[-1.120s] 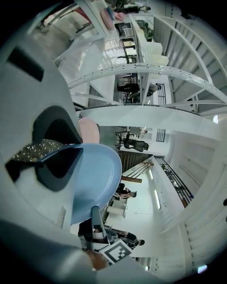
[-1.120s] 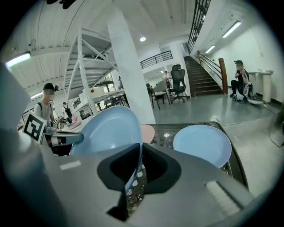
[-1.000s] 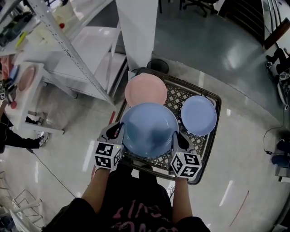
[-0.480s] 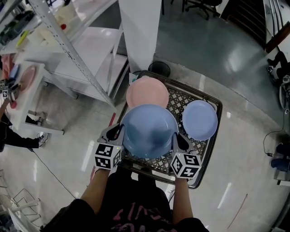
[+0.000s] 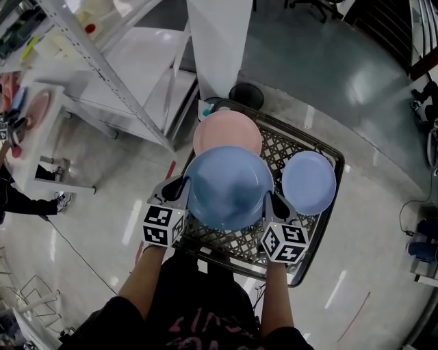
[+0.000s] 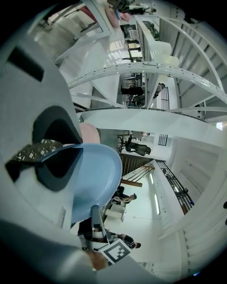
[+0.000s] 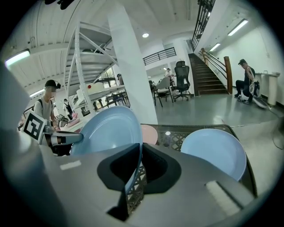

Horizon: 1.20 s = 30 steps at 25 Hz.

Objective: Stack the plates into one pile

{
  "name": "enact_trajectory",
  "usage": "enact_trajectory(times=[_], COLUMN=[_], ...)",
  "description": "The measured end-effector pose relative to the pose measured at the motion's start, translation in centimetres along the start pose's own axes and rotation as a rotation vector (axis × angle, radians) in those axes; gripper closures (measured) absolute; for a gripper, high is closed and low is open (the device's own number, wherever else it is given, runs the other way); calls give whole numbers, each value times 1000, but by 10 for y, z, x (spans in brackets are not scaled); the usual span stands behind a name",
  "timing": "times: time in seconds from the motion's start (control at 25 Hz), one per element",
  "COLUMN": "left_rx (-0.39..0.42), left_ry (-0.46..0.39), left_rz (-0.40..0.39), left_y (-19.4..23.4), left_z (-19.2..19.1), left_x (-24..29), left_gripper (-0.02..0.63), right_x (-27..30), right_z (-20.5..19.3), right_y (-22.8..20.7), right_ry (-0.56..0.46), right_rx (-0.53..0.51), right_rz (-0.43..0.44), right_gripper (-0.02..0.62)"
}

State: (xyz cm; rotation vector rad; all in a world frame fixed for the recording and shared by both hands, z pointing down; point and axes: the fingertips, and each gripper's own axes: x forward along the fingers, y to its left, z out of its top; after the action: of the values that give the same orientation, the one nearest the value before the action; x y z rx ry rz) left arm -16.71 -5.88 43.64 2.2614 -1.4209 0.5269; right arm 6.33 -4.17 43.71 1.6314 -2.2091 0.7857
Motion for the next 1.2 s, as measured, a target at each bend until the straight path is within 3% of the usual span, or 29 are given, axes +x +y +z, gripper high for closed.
enact_trajectory(times=[0.6,1.2], left_rx=[29,30], left_ry=[-5,-6], left_rz=[-16,-15], left_y=[38,76], left_z=[23,35], left_x=[63,126], left_gripper=[575,577], right_x=[67,137], right_z=[27,41], right_y=[-11,-25], right_ry=[9,15], right_rx=[-56,-41], right_rz=[8,14], right_gripper=[555,555])
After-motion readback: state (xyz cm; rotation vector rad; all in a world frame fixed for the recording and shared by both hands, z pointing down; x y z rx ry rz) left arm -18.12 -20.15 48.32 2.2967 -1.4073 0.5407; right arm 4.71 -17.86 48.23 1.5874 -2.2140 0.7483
